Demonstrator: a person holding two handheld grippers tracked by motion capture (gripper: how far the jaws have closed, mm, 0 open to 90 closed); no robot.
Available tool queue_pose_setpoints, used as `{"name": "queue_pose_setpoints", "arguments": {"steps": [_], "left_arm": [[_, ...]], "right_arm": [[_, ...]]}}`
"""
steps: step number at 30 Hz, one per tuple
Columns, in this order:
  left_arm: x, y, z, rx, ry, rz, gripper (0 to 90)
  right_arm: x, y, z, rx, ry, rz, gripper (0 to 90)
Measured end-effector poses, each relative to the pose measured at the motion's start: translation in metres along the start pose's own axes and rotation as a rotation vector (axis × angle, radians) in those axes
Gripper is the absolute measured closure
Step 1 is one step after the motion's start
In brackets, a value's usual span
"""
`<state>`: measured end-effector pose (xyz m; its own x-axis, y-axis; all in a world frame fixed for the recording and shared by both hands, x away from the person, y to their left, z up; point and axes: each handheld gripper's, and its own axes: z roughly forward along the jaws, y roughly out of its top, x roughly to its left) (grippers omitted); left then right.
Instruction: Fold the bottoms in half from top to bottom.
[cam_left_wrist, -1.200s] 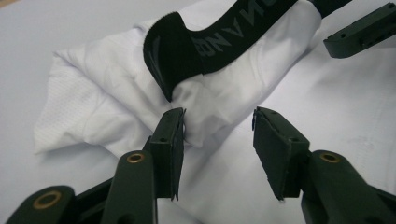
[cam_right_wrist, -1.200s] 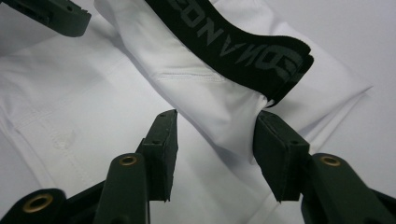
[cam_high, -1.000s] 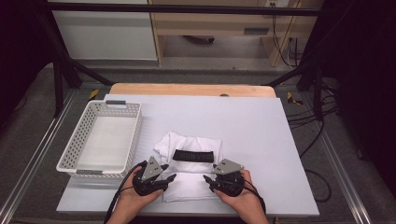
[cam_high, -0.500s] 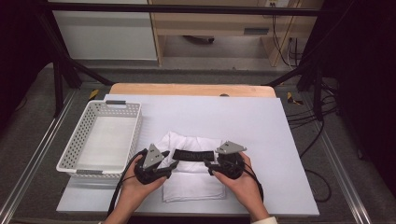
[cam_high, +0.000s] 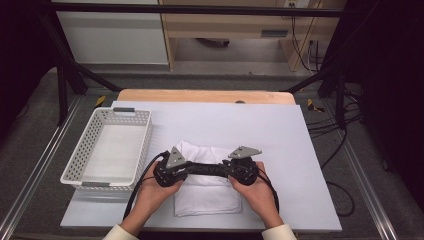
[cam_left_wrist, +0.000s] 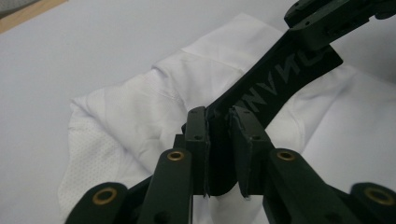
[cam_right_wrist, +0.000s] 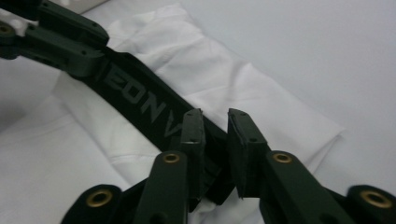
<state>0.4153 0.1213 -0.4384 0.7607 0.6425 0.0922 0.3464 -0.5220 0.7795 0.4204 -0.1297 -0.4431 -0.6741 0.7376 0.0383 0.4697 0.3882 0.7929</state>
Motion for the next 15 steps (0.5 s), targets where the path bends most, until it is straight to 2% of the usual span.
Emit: {"name": "queue_pose_setpoints", "arguments": {"steps": [1,3,7,9,11,13,15], "left_arm": [[-0.002,-0.003,-0.004,-0.008,-0.004,0.003,78.0],[-0.008,-0.010,-0.010,-0.017,-0.009,-0.003,78.1],[-0.025,-0.027,-0.021,-0.030,-0.029,0.022,77.0],[-0.031,-0.034,-0.025,-0.037,-0.033,0.020,76.1],[-0.035,-0.041,-0.027,-0.025,-0.042,0.033,75.2],[-0.037,-0.045,-0.027,-0.009,-0.032,0.056,74.8],[-0.037,-0.048,-0.028,-0.004,-0.028,0.056,74.5]], "right_arm": [[0.000,0.000,0.000,0.000,0.000,0.000,80.7],[0.009,-0.009,-0.009,-0.014,0.027,-0.018,82.8],[0.018,-0.021,-0.018,-0.007,0.029,-0.037,83.2],[0.023,-0.028,-0.023,-0.004,0.034,-0.045,83.0],[0.027,-0.032,-0.026,0.005,0.030,-0.055,82.1],[0.033,-0.036,-0.028,0.007,0.031,-0.055,78.7],[0.039,-0.038,-0.031,0.003,0.033,-0.064,74.4]]}}
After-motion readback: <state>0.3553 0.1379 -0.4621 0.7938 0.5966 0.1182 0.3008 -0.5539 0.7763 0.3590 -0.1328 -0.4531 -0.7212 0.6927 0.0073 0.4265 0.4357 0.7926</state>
